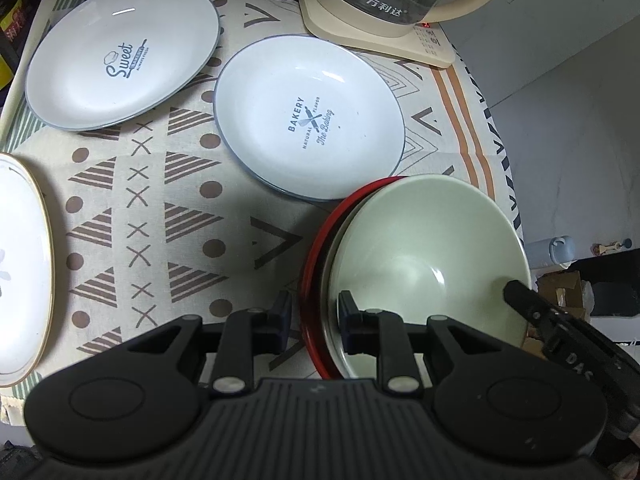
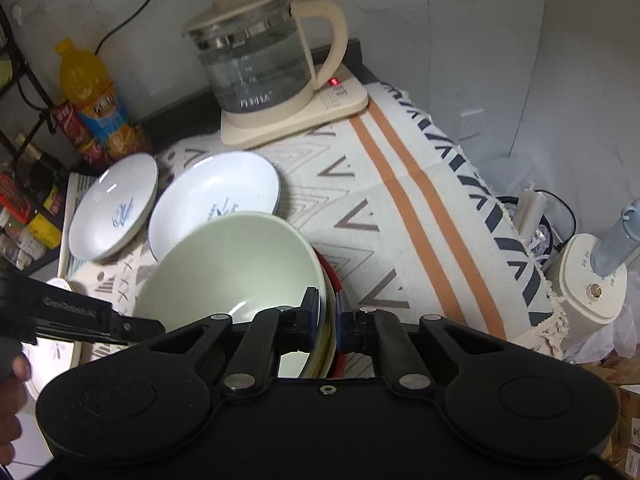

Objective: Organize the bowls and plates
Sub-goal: 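Open both grippers and pull them back from the stacked bowls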

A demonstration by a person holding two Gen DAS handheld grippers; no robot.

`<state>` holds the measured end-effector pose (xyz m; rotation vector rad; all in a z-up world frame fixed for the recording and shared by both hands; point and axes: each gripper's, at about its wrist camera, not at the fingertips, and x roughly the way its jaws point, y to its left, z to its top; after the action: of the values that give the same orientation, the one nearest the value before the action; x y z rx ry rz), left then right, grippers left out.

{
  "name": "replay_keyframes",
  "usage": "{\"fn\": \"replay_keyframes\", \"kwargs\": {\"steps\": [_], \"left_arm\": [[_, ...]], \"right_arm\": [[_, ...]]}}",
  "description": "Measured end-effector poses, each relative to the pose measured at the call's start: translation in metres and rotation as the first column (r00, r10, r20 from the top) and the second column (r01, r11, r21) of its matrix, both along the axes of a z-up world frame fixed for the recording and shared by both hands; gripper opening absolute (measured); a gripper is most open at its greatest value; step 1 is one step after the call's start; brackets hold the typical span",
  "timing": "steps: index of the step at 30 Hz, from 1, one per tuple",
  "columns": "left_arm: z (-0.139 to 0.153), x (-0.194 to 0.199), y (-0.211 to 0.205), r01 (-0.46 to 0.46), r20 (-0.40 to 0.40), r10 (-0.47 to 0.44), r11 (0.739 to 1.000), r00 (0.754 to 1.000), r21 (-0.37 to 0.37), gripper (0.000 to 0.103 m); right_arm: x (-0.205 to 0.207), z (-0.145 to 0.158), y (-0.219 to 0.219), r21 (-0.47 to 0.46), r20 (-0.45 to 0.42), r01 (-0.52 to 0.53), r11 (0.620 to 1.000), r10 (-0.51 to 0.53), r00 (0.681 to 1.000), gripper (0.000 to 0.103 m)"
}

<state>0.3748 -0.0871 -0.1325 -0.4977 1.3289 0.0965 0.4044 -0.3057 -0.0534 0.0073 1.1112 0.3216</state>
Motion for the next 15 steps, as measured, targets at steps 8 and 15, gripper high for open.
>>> {"fn": "replay_keyframes", "kwargs": {"steps": [8, 15], "left_arm": [[0.005, -0.001, 0.003, -0.019, 0.008, 0.019, 1.000, 1.000, 0.014, 0.027], [0.013, -0.006, 0.009, -0.036, 0.024, 0.036, 0.999, 0.999, 0.004, 0.031]], "right_arm": [[0.006, -0.008, 0.000, -0.023, -0.031, -0.026, 0.999, 0.025, 0.999, 0.019], [0.010, -0.013, -0.007, -0.014, -0.064, -0.018, 1.000, 0.017, 0.998, 0.028]]}}
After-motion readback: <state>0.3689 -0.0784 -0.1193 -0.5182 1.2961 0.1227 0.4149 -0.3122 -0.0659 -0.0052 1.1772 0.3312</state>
